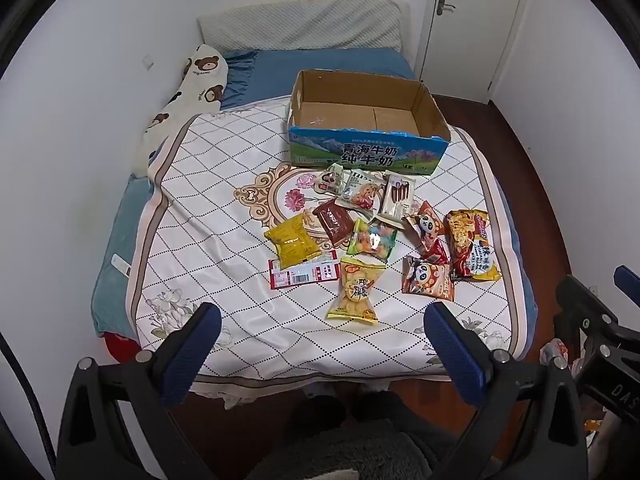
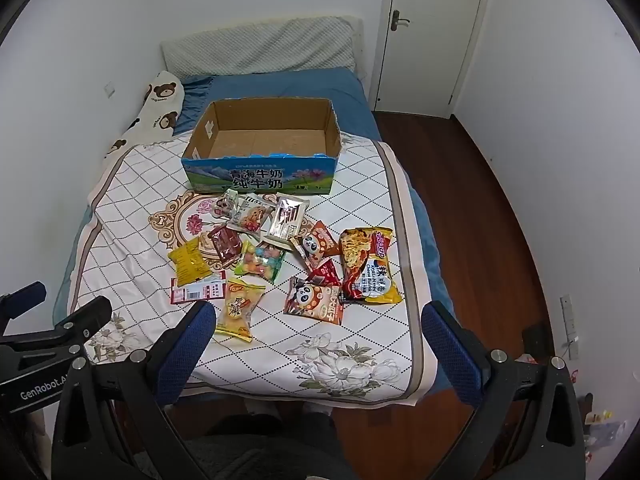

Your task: Organize snacks

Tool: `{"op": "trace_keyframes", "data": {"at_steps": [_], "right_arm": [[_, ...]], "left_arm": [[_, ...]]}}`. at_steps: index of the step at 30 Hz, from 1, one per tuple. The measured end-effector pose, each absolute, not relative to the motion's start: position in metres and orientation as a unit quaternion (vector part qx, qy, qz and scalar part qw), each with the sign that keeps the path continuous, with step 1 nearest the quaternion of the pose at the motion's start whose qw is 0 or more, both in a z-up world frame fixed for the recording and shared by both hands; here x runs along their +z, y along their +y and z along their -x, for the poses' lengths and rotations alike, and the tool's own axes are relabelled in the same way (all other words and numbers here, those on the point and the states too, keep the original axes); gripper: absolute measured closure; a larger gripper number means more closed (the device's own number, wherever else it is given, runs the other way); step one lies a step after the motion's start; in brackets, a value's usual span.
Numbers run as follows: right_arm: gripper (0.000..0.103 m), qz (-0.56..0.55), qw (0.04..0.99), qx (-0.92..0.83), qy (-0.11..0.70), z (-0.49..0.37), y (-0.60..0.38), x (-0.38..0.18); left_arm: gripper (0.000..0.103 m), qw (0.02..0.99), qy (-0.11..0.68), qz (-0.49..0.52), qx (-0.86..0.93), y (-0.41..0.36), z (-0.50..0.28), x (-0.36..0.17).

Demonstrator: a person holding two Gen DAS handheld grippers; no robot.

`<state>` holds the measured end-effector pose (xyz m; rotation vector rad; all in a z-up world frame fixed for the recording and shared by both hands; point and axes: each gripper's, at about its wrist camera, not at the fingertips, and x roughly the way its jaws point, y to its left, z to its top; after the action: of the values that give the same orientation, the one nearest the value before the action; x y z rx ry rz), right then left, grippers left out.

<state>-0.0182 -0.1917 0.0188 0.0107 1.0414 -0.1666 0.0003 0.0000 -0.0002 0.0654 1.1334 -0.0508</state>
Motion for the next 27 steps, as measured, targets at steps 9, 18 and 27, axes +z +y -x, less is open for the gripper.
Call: {"op": "trace_keyframes", "data": {"at_steps": [9, 18, 27], "right_arm": [[0.0, -0.006, 0.863, -0.076, 0.499, 0.0171, -0.1918, 0.0192], [0.0, -0.006, 0.864, -0.079, 0.498, 0.0165, -0.1911, 0.0187], [0.0, -0.007, 0.865, -0.08, 0.496, 0.0165, -0.1884, 0.0209]], "left_arm": [[0.0, 0.844, 0.536, -0.031, -0.023, -0.002, 0.0034, -0.0049], [0.0, 0.843, 0.537, -0.029, -0.025, -0.0016, 0.0024, -0.0058], [0.0, 0.842, 0.537, -0.028, -0.026, -0.0008, 0.0022, -0.0077]]}}
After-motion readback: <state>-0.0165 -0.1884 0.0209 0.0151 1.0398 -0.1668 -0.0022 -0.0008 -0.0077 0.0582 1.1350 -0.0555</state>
